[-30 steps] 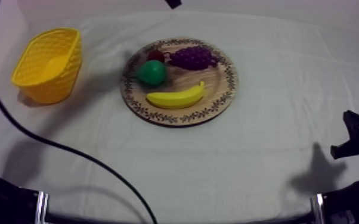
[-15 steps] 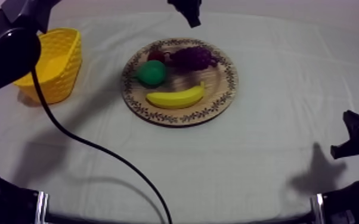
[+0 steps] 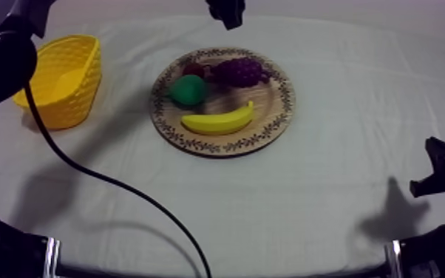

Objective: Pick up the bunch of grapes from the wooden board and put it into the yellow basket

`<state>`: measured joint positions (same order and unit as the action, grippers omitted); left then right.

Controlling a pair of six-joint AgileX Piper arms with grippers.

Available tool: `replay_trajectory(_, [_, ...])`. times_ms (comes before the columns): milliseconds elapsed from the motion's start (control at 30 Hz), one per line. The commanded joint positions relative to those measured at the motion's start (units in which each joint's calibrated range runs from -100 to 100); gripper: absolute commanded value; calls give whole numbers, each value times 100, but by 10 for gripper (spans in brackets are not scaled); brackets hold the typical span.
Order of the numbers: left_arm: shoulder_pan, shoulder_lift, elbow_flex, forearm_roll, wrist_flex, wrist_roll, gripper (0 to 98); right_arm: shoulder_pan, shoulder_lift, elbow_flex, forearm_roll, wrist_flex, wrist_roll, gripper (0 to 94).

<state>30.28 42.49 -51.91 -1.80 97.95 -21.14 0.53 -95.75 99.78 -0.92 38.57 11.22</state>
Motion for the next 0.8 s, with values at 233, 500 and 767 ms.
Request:
replay_trajectory(233, [43, -131, 194, 15, 79, -7, 754, 1, 0, 0, 1, -2, -1, 3])
replay_trajectory(500, [139, 134, 184, 26, 35, -11, 814, 1, 0, 0, 1, -2, -1, 3])
replay_trajectory(767, [185, 983, -187, 43, -226, 43, 814, -5, 0, 0, 1, -2, -1, 3])
